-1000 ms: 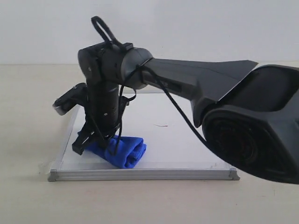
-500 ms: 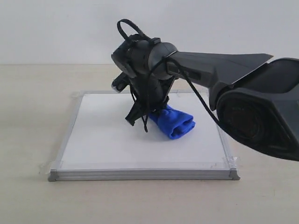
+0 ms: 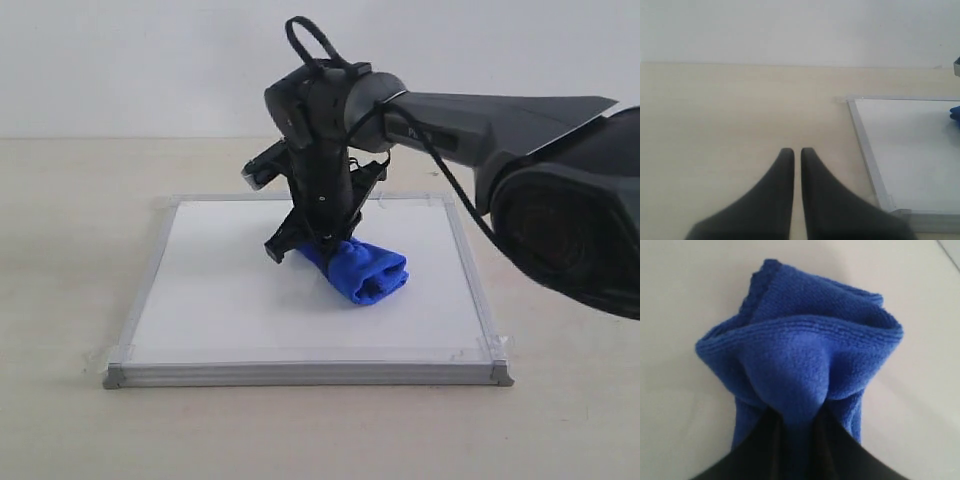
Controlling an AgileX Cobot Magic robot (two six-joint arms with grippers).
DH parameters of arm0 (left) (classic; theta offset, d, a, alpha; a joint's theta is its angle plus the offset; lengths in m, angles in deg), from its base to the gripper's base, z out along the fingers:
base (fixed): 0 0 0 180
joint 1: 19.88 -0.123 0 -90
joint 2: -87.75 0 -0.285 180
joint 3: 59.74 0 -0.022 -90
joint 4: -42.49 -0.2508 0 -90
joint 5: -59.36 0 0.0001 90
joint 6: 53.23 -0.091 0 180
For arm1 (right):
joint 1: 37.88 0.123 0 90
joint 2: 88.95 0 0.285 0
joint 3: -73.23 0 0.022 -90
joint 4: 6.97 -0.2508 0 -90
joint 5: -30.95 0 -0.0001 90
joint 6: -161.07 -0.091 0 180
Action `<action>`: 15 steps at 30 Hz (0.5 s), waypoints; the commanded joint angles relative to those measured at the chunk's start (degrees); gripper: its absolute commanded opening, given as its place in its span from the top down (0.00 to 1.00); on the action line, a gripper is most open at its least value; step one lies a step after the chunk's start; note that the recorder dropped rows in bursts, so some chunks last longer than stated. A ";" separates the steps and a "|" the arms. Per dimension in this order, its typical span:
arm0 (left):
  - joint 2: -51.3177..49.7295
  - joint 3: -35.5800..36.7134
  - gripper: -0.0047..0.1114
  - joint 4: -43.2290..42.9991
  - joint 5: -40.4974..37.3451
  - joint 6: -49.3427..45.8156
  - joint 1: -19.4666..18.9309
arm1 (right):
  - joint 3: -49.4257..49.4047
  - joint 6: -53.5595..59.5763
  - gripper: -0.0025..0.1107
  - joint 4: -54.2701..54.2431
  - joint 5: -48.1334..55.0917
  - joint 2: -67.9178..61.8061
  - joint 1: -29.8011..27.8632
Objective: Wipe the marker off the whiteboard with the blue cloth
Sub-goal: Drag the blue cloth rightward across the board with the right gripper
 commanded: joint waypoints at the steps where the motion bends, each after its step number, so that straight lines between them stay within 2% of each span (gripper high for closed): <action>1: 0.17 0.21 0.92 -0.19 0.43 -0.02 -0.07 | -6.15 9.93 0.98 -10.25 2.06 -0.10 2.06; 4: 0.17 0.21 0.92 -0.19 0.43 -0.02 -0.07 | -10.14 9.80 0.98 -8.34 2.06 2.33 4.64; 7: 0.17 0.21 0.92 -0.19 0.43 -0.02 -0.07 | -12.48 8.87 0.98 -3.46 2.06 4.65 3.96; 11: 0.17 0.21 0.92 -0.19 0.43 -0.02 -0.07 | -15.06 1.35 0.98 6.67 2.06 6.92 -0.23; 15: 0.17 0.21 0.92 -0.19 0.54 -0.02 -0.07 | -15.33 -3.15 0.98 7.21 2.06 7.48 -6.10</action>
